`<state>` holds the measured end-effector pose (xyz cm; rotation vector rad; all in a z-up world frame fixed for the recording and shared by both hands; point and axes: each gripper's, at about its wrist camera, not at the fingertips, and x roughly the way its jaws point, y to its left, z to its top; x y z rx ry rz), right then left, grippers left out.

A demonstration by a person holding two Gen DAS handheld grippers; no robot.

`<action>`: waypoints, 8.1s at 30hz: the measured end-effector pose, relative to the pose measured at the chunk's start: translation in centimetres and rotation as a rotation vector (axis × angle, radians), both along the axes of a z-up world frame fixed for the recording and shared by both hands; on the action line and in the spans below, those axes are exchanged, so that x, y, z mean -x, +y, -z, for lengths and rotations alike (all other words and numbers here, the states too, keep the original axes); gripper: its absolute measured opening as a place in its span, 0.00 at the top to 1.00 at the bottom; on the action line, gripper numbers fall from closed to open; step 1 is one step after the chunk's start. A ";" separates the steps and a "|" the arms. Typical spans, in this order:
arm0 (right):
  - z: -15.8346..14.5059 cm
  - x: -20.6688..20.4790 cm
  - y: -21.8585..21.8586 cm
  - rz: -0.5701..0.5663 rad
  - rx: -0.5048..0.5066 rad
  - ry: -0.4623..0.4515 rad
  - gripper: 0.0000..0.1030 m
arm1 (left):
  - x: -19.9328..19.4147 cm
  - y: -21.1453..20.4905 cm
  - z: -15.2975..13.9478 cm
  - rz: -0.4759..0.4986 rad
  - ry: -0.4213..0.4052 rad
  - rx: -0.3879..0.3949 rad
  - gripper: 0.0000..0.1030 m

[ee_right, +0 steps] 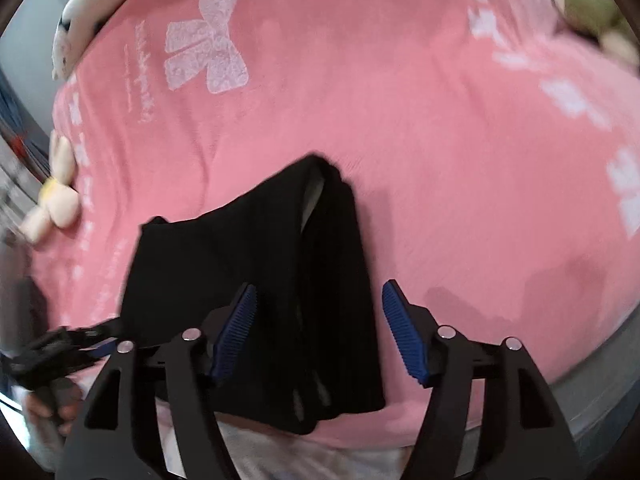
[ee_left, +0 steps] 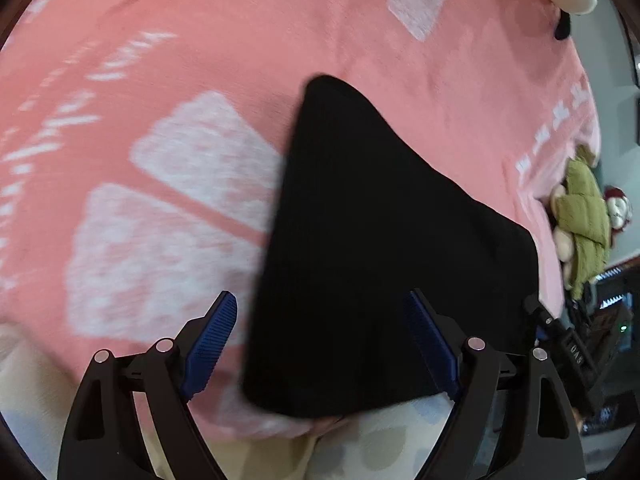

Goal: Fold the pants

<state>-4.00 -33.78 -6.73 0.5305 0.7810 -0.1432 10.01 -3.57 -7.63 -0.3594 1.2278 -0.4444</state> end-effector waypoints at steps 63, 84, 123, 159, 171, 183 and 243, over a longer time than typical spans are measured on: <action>2.5 -3.3 16.1 -0.209 0.004 0.173 0.66 | 3.6 9.1 -5.5 -0.102 -0.271 -0.393 0.38; -10.7 -14.3 44.8 -0.847 -0.158 -0.087 0.86 | 9.4 28.9 -9.3 -0.482 -0.265 -0.412 0.33; -2.9 -0.7 16.9 -0.268 0.067 0.021 0.87 | 7.0 9.7 -5.6 -0.078 -0.223 -0.414 0.29; -1.1 -14.3 26.4 -0.457 0.167 0.060 0.98 | 5.6 15.0 -1.7 -0.080 -0.194 -0.475 0.16; 0.8 -2.9 17.7 -0.248 0.219 0.159 0.99 | 6.7 12.9 -2.3 -0.079 -0.192 -0.517 0.17; -0.3 -0.3 15.0 -0.149 0.180 0.098 0.48 | 7.5 13.4 -2.9 -0.095 -0.156 -0.421 0.18; 1.9 1.9 17.9 -0.212 -0.065 0.144 0.57 | 7.8 7.9 -0.1 0.040 -0.059 -0.351 0.45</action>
